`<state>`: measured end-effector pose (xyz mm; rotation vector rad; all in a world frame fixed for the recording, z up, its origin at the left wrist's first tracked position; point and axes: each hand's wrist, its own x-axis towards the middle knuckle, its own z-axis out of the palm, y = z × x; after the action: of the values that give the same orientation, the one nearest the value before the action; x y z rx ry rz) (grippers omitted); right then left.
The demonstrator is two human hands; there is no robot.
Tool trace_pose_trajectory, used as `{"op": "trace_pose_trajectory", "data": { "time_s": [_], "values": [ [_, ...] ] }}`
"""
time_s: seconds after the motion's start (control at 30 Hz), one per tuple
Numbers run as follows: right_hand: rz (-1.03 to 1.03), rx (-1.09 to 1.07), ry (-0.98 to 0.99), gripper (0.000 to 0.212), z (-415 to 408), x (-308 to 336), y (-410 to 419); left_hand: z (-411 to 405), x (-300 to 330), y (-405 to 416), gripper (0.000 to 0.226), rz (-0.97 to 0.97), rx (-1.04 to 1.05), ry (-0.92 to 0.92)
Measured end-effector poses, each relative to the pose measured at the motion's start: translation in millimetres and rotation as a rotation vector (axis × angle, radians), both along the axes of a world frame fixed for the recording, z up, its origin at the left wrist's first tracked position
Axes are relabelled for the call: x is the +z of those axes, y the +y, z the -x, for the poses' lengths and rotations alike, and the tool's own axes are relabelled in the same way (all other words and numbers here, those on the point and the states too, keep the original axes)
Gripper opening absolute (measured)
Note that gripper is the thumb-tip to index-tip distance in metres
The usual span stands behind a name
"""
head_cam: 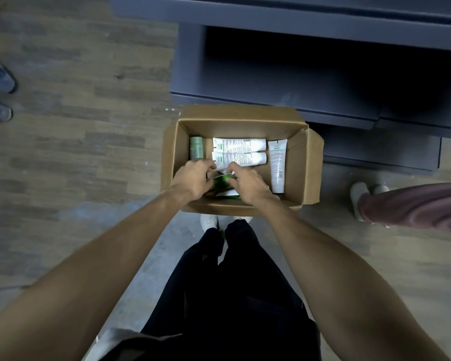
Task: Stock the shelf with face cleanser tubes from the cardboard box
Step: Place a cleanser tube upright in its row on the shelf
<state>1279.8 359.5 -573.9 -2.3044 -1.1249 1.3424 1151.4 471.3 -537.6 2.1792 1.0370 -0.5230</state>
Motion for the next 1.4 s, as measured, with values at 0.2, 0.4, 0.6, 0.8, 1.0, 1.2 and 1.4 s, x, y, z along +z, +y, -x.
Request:
{"op": "trace_pose_trajectory", "data": {
  "time_s": [0.2, 0.4, 0.6, 0.8, 1.0, 1.2, 1.4],
  "values": [
    [-0.053, -0.278, 0.180, 0.025, 6, 4, 6, -6, -6, -2, 0.027, -0.052, -0.051, 0.033],
    [-0.057, -0.395, 0.275, 0.030, 8, 5, 10, -1, -6, 5, 0.026, -0.108, 0.047, 0.052],
    [-0.034, -0.350, 0.249, 0.033, 7, 11, 4, -3, 8, 20, 0.022, 0.020, 0.260, -0.215],
    [-0.161, -0.466, 0.208, 0.039, 6, 37, 7, -24, 45, 30, 0.020, 0.075, 0.193, -0.376],
    [-0.319, -0.486, 0.108, 0.035, 1, 82, 7, -33, 89, 43, 0.017, 0.060, 0.086, -0.511],
    [-0.444, -0.521, -0.054, 0.031, -2, 123, 10, -48, 135, 49, 0.022, 0.077, 0.019, -0.726],
    [-0.619, -0.537, -0.194, 0.029, -21, 171, 17, -65, 178, 52, 0.018, 0.075, 0.038, -0.890]
  ]
}}
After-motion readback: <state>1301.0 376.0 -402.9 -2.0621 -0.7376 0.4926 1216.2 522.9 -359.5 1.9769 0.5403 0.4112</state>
